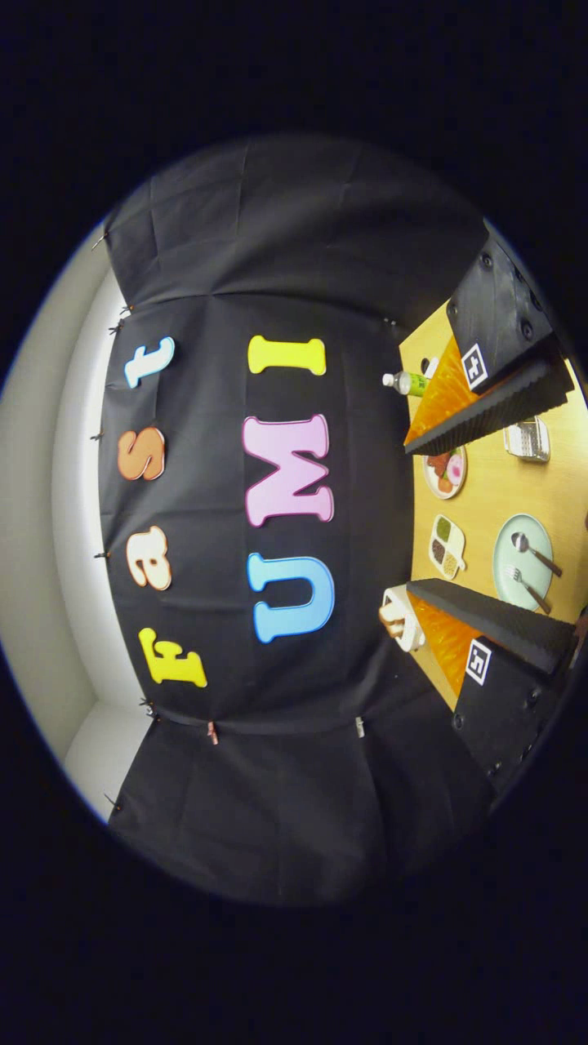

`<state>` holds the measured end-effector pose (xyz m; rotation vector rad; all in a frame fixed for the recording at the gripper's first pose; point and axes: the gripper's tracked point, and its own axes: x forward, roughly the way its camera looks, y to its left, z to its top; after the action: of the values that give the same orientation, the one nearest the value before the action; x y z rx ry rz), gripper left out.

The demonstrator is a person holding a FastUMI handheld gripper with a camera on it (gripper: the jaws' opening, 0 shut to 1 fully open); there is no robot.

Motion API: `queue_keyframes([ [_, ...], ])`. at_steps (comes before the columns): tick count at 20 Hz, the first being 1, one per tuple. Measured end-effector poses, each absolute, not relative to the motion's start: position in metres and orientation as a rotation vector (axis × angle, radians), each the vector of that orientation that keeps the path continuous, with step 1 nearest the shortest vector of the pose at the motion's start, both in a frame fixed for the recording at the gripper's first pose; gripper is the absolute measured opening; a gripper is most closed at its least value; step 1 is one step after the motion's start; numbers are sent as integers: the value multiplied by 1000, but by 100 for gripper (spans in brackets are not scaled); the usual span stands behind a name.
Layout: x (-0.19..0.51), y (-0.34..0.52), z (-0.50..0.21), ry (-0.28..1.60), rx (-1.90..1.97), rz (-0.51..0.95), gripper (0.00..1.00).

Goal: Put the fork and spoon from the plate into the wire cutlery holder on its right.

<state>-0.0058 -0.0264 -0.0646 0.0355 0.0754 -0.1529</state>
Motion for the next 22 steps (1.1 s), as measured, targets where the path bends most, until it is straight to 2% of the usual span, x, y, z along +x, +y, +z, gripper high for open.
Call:
queue_keyframes([
  [12, 33, -2, -150, 276, 2, -179, 95],
  [22, 48, 32, -314, 788, 93, -180, 92],
])
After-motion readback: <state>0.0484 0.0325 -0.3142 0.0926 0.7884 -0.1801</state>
